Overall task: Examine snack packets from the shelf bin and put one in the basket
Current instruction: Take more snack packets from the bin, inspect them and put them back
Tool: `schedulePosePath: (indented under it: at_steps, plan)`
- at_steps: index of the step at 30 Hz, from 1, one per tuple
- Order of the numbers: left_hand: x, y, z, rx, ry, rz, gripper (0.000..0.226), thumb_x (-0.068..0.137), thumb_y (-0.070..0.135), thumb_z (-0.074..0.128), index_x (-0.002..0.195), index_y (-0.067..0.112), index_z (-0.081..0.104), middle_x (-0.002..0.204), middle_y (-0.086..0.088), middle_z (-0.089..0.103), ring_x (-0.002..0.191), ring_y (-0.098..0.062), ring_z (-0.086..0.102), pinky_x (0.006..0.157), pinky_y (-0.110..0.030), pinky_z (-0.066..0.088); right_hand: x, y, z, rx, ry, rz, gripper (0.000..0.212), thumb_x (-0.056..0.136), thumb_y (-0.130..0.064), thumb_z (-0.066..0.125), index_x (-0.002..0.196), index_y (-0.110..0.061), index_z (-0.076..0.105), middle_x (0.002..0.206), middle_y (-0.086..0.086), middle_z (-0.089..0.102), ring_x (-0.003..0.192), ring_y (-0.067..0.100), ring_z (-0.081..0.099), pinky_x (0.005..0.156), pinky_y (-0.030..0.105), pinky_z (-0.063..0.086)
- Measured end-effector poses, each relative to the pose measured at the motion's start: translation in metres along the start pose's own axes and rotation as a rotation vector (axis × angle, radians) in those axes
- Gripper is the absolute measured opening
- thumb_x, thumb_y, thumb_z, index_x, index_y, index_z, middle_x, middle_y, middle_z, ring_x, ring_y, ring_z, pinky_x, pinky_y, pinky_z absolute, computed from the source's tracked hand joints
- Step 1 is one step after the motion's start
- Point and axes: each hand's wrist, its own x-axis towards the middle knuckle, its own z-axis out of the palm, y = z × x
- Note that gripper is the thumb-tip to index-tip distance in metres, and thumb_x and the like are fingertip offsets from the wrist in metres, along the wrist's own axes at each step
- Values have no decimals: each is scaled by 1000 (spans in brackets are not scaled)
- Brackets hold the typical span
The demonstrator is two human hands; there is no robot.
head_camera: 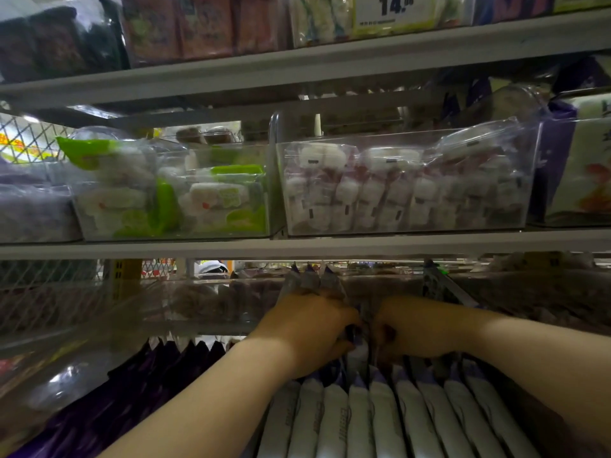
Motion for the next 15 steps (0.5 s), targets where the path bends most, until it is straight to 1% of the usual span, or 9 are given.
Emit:
schedulePosePath:
  at_steps: [1, 2, 3, 5, 6, 8, 10, 13, 15]
  plan:
    - [0, 0, 0, -1, 11, 3, 35, 95, 42, 52, 129, 33, 54, 137, 5, 53, 124, -22, 48, 102, -38, 40, 0, 3, -3, 16, 20, 24, 8, 88, -18, 61, 84, -13, 64, 75, -5, 55, 72, 10, 50, 54, 11, 34]
    - [-1, -1, 1, -4, 21, 3, 35, 95, 42, 52, 128, 33, 54, 137, 5, 54, 124, -23, 48, 101, -37, 40, -1, 7, -4, 23, 39, 45, 8, 90, -21, 60, 89, -14, 64, 82, -5, 56, 75, 9, 51, 57, 11, 35]
    - [-1, -1, 1, -13, 26, 0, 34, 95, 41, 53, 128, 33, 54, 136, 5, 54, 123, -23, 49, 100, -36, 40, 0, 9, -4, 45, 61, 60, 7, 91, -21, 58, 90, -16, 61, 83, -5, 56, 74, 6, 52, 58, 12, 36]
    - [-1, -1, 1, -38, 28, -7, 34, 94, 40, 54, 128, 32, 55, 136, 4, 55, 122, -23, 50, 98, -34, 40, -2, 8, -3, 156, 125, 72, 7, 93, -15, 53, 87, -15, 56, 77, -5, 56, 65, -2, 55, 57, 12, 41]
    - [-1, 0, 1, -45, 31, -8, 34, 94, 40, 54, 127, 32, 55, 136, 3, 55, 122, -24, 50, 97, -34, 40, -3, 6, -2, 235, 152, 78, 11, 95, -12, 49, 87, -14, 56, 76, -3, 57, 64, -1, 60, 58, 14, 45]
    - [-1, -1, 1, -53, 32, -11, 35, 93, 41, 55, 127, 32, 55, 135, 3, 55, 122, -25, 50, 97, -35, 41, -7, 2, -1, 445, 195, 99, 18, 97, -11, 45, 87, -19, 58, 76, 2, 60, 65, 12, 67, 55, 24, 52]
    - [-1, -1, 1, -62, 26, -11, 36, 93, 42, 55, 127, 32, 54, 135, 3, 55, 122, -24, 50, 97, -35, 41, -15, -1, -3, 608, 227, 102, 22, 99, -12, 45, 85, -25, 57, 73, 3, 61, 60, 15, 68, 51, 26, 53]
    - [-2, 0, 1, -54, 21, -3, 38, 94, 44, 53, 130, 32, 53, 138, 4, 53, 124, -23, 49, 98, -34, 39, -32, -4, -8, 591, 275, 43, 12, 99, -15, 46, 92, -16, 56, 81, 11, 65, 70, 21, 70, 57, 30, 58]
    - [-2, 2, -1, 1, 9, 7, 39, 95, 46, 47, 132, 32, 52, 141, 2, 51, 127, -25, 47, 102, -37, 35, -47, -6, -16, 497, 360, 1, 9, 98, -18, 48, 92, -16, 55, 83, 9, 66, 71, 15, 68, 61, 27, 57]
